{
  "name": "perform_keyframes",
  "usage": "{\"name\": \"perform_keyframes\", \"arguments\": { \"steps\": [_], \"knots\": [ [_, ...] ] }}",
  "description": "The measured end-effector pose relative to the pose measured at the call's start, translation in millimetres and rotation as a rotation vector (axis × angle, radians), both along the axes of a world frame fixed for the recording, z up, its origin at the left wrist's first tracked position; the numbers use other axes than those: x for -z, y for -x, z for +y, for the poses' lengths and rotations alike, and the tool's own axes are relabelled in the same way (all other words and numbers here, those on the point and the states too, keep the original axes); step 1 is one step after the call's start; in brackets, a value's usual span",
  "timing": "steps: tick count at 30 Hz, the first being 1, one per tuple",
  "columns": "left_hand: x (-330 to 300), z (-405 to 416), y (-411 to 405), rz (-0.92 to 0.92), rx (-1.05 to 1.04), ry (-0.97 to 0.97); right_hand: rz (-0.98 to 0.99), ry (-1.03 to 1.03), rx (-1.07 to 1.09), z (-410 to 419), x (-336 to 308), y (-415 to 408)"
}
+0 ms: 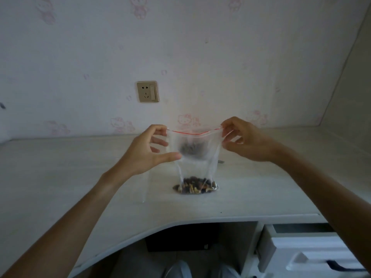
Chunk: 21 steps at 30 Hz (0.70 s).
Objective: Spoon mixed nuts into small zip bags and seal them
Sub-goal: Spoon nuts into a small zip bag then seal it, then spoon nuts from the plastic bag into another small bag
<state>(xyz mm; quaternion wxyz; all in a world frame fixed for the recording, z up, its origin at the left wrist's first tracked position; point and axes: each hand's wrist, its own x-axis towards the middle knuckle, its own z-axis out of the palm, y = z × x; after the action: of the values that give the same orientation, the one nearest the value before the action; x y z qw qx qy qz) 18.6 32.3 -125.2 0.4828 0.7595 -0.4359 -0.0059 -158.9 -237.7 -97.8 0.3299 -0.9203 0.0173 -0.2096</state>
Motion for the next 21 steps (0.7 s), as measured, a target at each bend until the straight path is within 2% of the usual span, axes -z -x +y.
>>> {"name": "perform_keyframes", "arguments": {
  "steps": [2,5,11,19,21],
  "knots": [
    [23,-6,0,0.144,0.070,-0.040,0.038,-0.124,-0.005,3,19,-5],
    [53,-17,9,0.269,0.165,-0.050,0.101,-0.300,-0.040,13,43,-10],
    [67,-38,24,0.471,0.096,0.112,0.187,-0.544,-0.041,39,76,-11],
    [65,-67,40,0.516,0.138,0.269,0.002,-0.970,0.058,26,80,13],
    [72,-74,39,0.438,0.147,0.238,-0.067,-1.019,0.114,9,76,19]
  ]
}}
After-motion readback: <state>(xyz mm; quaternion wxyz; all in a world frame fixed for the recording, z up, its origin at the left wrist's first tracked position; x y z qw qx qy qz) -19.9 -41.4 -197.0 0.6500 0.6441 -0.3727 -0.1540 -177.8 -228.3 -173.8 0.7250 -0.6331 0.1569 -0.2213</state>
